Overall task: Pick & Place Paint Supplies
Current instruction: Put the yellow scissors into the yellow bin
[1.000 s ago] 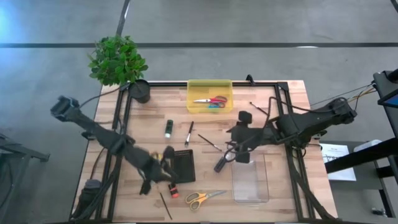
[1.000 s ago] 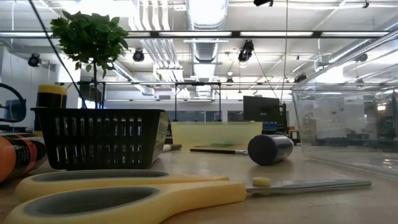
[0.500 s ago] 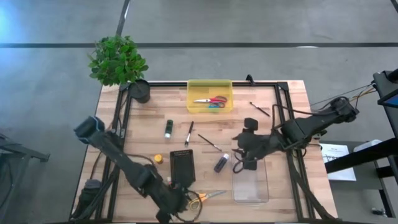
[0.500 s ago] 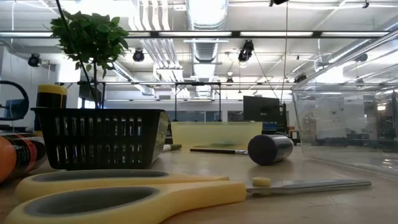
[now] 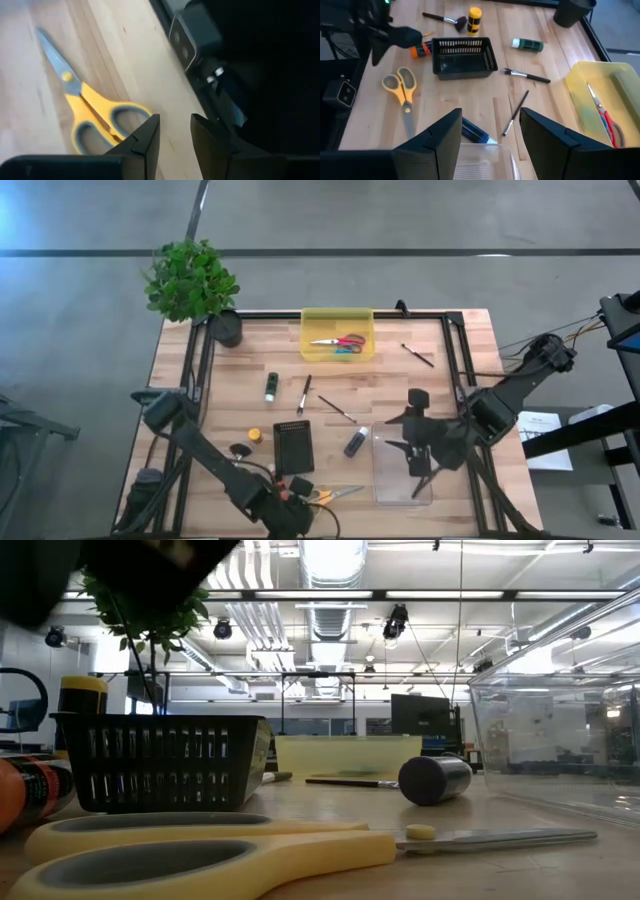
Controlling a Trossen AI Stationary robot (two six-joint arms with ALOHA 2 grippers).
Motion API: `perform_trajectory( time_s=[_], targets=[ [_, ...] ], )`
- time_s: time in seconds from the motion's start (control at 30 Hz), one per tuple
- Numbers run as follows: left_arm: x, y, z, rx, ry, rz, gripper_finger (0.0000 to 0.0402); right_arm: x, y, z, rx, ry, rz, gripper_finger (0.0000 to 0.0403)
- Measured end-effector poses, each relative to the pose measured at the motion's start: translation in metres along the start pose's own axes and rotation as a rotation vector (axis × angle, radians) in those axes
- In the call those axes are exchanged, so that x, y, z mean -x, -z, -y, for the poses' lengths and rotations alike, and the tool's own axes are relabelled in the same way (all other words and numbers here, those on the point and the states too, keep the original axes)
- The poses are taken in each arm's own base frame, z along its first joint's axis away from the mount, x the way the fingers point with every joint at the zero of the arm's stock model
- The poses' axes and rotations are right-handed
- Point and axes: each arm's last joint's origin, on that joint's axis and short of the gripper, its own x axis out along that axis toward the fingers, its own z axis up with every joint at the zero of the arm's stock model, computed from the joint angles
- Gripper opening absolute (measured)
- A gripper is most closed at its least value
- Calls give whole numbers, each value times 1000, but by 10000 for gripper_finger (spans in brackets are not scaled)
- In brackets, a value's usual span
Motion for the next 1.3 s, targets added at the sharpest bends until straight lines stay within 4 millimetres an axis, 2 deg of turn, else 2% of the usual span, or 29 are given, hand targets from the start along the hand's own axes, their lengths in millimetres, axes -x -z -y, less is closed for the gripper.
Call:
perform_trajectory(
  time_s=[0.13,0.33,0.67,1.3],
  targets=[
    [-20,11,-3,19,-80,-39,112,4,5,-11,-3,3,17,198],
    [-31,19,-5,64,-154,-70,112,7,12,-26,-13,-9,23,198],
    [-22,11,-3,63,-152,-22,112,9,14,-31,-41,-21,23,198],
    [-22,8,3,-47,-73,5,112,6,15,-34,-61,-17,17,198]
  ],
)
